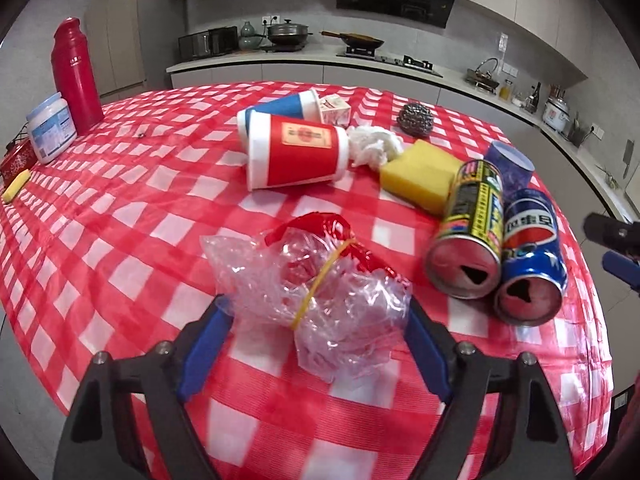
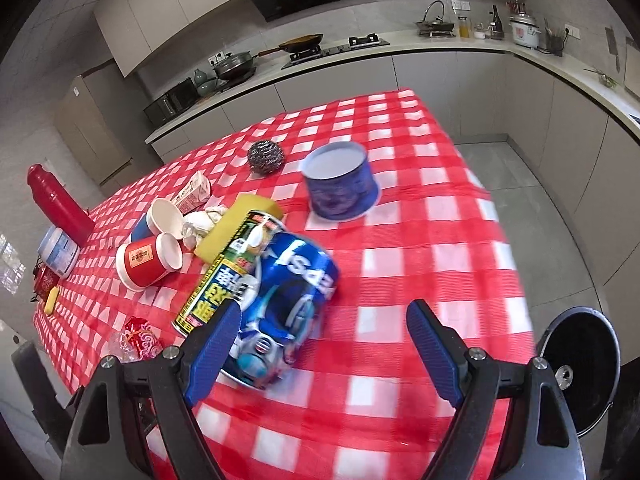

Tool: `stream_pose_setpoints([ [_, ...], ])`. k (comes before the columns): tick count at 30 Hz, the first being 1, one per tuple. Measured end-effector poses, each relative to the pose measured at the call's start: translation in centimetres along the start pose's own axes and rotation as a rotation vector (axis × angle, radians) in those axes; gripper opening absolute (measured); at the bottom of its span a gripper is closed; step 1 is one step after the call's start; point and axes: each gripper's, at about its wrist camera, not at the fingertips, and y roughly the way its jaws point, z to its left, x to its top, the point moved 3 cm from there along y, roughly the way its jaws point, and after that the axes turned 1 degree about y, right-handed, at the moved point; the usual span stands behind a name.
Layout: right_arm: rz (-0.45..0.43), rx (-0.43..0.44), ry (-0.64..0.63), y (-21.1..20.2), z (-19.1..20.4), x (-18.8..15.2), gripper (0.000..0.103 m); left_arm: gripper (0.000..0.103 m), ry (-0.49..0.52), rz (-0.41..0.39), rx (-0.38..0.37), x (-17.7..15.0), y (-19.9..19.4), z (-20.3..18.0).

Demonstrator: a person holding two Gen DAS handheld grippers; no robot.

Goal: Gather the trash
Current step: 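Grasp the clear plastic bottle bag with the left tool while the right tool grasps the blue Pepsi can, then carry the Pepsi can to the black bin with the right tool and release it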

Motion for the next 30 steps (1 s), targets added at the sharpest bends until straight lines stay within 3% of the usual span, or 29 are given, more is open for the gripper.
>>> stream_pose_setpoints([
  [9,0.099,-0.004,0.010,4.6,2.6,-0.7,0.086,0.084,0.022,0.017,-0.067,0.7,0.9,1.1],
  [10,0.094,-0.011,0.004,4.5,2.6,-0.9,0.085,0.083,0.027,0.016,-0.076,0.7,1.0,1.1],
  [12,0.083,-0.043,-0.005,4.0,2.2,-0.9,0.072,0.082,0.032,0.017,-0.089,0.8,1.0,1.1],
  [21,0.155,-0.117,-0.007,5.7,1.1,-0.2,0.074,0.083,0.035,0.021,-0.112,1.1,1.7,1.2],
  [25,0.125,-0.082,0.023,5.2,0.4,-0.3,0.071,0.084,0.034,0.041,-0.119,1.3,2.6,1.3],
  [30,0.088,-0.070,0.016,4.0,0.5,-0.1,0.069,0.076,0.020,0.022,-0.128,1.3,2.3,1.7],
])
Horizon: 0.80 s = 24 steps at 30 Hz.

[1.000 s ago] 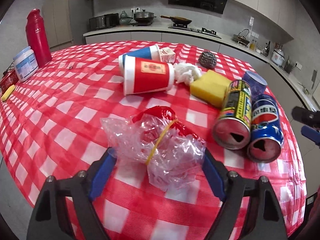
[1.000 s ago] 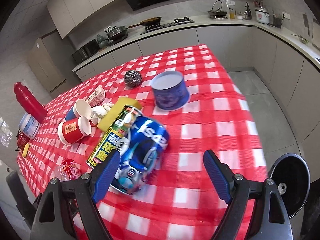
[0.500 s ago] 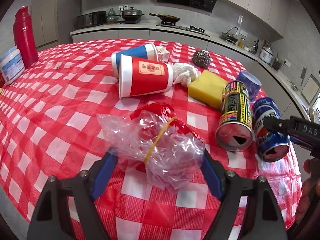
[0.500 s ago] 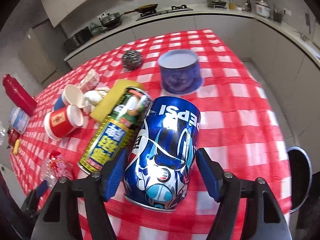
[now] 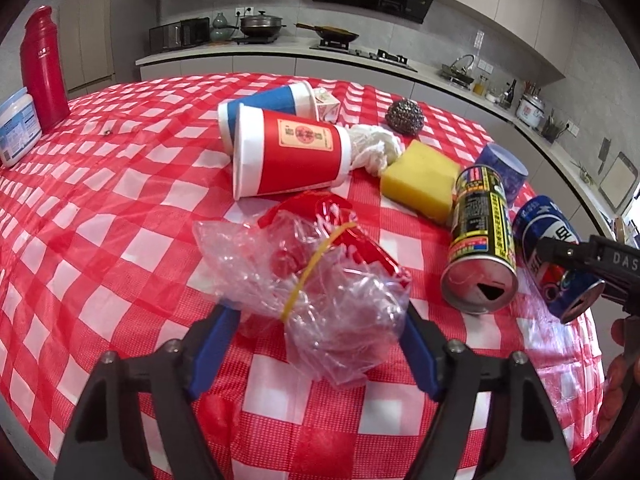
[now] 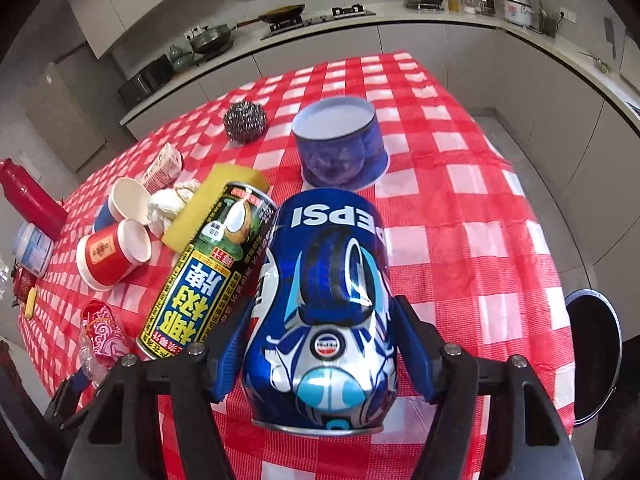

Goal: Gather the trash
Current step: 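Carry the Pepsi can to the black bin with the right tool and release it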

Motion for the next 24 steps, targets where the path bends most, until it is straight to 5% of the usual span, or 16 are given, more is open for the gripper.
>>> stream_pose_setpoints([
  [3,-0.019,0.002,-0.007,-0.8,0.0,0.1,0.069,0.066,-0.004,-0.013,-0.007,0.1,-0.6,-0.2],
  [24,-0.035,0.041,-0.019,-2.8,-1.9,-0.9,0.069,0.064,0.026,-0.068,-0.010,-1.3,-3.3,-2.3],
])
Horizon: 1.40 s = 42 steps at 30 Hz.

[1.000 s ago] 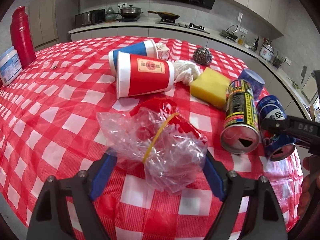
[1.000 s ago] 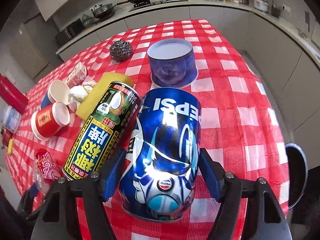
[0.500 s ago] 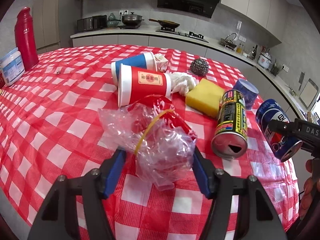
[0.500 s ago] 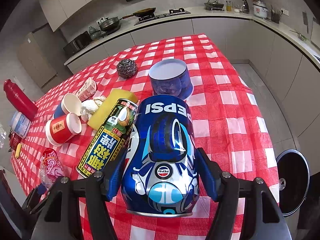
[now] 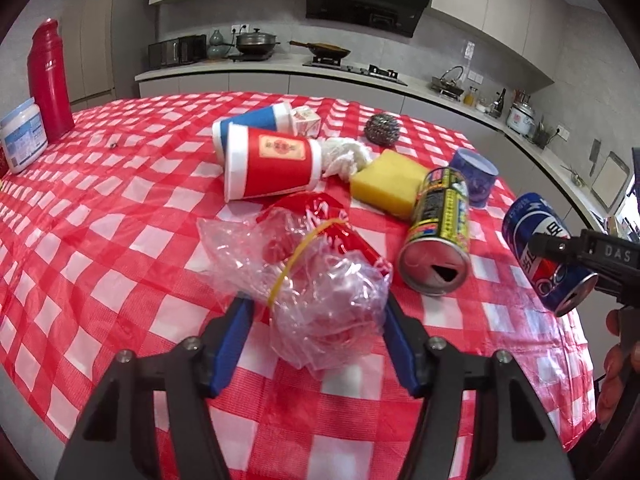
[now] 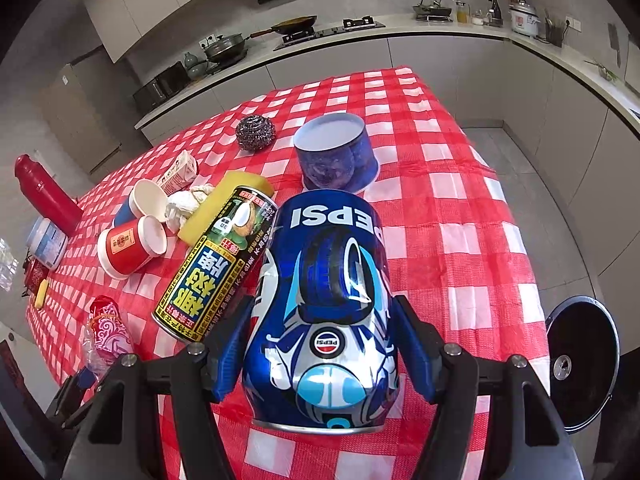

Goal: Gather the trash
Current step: 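Carry the Pepsi can to the black bin with the right tool and release it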

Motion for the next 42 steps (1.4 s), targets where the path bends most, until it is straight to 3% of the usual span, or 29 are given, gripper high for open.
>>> stream_pose_setpoints([
  [19,-0.070,-0.020,0.045,-6.0,-7.9,0.4,0.069,0.064,0.072,-0.081,-0.056,0.7,-3.2,-8.7],
  [34,-0.091,-0.089,0.123,-10.5,-19.0,-0.7,0.069,0.064,0.115,-0.083,-0.112,-0.8,-4.0,-17.7],
  [42,-0.069,-0.163,0.187,-12.7,-27.8,-2.5,0.069,0.064,0.167,-0.081,-0.181,-2.3,-4.1,-25.3],
])
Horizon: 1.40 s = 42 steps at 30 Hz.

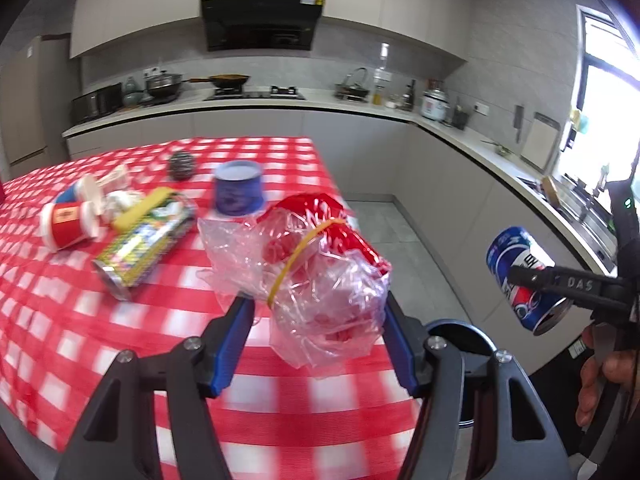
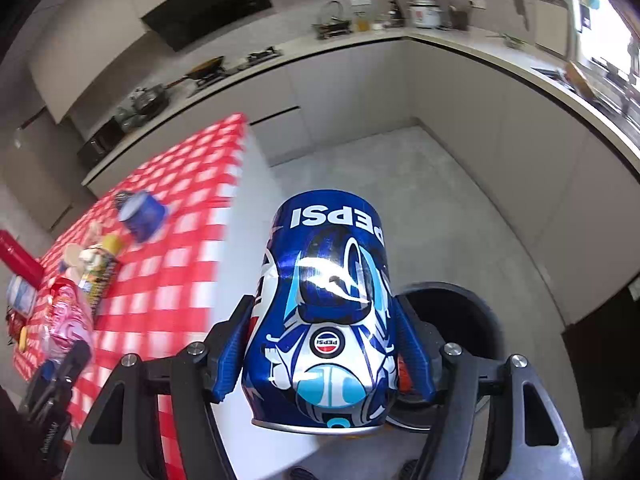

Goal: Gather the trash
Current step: 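Carry the Pepsi can to the black bin with the right tool and release it, then lower the plastic bottle bag into the black bin with the left tool and release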

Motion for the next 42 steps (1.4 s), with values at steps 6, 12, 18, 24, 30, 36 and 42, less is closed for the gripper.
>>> stream_pose_setpoints([
  [6,0.053,-0.020,0.023,1.4,-6.4,-0.6,0.069,0.064,0.036,0.007,-0.047,-0.3,1.1,-5.7],
  [12,0.104,-0.012,0.032,3.7,-10.8,-1.2,0.069,0.064,0.069,0.025,-0.060,-0.9,2.8,-10.4],
  [18,0.162,0.012,0.034,7.0,-14.0,-2.1,0.070,0.064,0.079,0.047,-0.055,-2.2,4.8,-13.5],
  [24,0.201,-0.023,0.015,10.3,-16.2,-2.5,0.084,0.064,0.067,0.083,-0.029,-4.1,6.7,-14.7],
  [30,0.163,-0.026,0.073,9.5,-19.5,-2.0,0.084,0.064,0.065,0.123,-0.021,-5.9,7.9,-16.3],
  [36,0.127,-0.044,0.095,7.7,-22.2,-1.3,0.084,0.064,0.093,0.142,-0.044,-6.9,8.9,-19.3],
  [42,0.102,-0.060,0.118,6.2,-24.5,-0.9,0.084,0.064,0.112,0.171,-0.070,-8.0,10.2,-21.6],
])
